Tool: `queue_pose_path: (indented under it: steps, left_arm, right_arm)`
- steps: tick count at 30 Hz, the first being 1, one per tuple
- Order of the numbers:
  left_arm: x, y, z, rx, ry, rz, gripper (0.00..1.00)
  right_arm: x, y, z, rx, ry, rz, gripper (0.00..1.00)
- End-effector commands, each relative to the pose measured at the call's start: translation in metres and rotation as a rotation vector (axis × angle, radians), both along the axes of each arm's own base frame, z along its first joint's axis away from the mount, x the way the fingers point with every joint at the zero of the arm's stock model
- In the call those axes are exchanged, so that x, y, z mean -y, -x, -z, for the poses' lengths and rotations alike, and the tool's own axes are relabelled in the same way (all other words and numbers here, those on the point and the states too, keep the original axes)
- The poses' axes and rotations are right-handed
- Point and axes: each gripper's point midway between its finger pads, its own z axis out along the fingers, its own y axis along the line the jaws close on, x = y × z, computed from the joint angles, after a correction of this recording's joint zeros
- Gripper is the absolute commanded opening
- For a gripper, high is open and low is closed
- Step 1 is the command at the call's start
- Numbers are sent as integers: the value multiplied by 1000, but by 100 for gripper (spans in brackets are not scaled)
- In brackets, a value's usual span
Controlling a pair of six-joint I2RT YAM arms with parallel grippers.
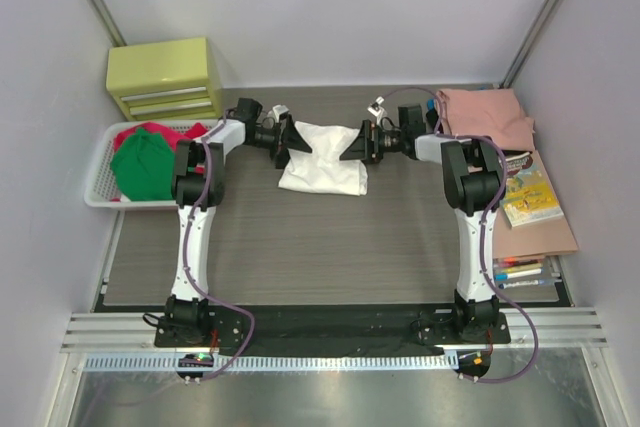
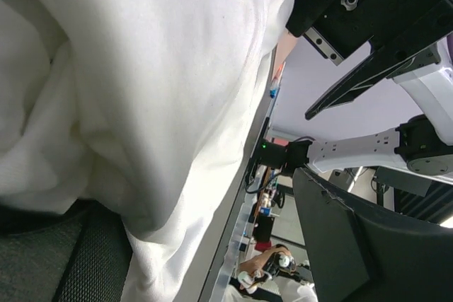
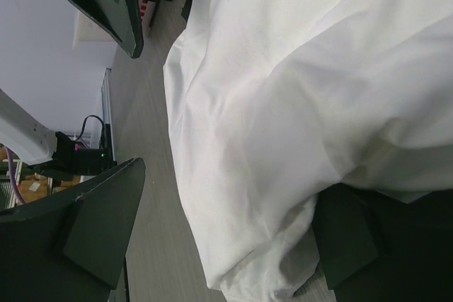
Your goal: Fold and stack the t-shirts
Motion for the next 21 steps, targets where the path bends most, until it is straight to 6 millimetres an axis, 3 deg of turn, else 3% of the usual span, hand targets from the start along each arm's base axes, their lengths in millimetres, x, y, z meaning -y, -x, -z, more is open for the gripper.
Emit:
queue_pose_path:
  steps: [1,12,20,21]
  left_arm:
    - [-20,4,56,-27,-193,-51,87]
    - [-75,27,50,-41,-253,-116,88]
    - [-80,44,26,-20,-256,-109,89]
    - [-79,48,26,-32,-253,-106,89]
  right_arm:
    - [19,7,51,-73,145,101,100]
    - [68,26,30,-63,173,182,100]
    - [92,60,11,-51,224,189,100]
    - [93,62,-5,3,229,187,100]
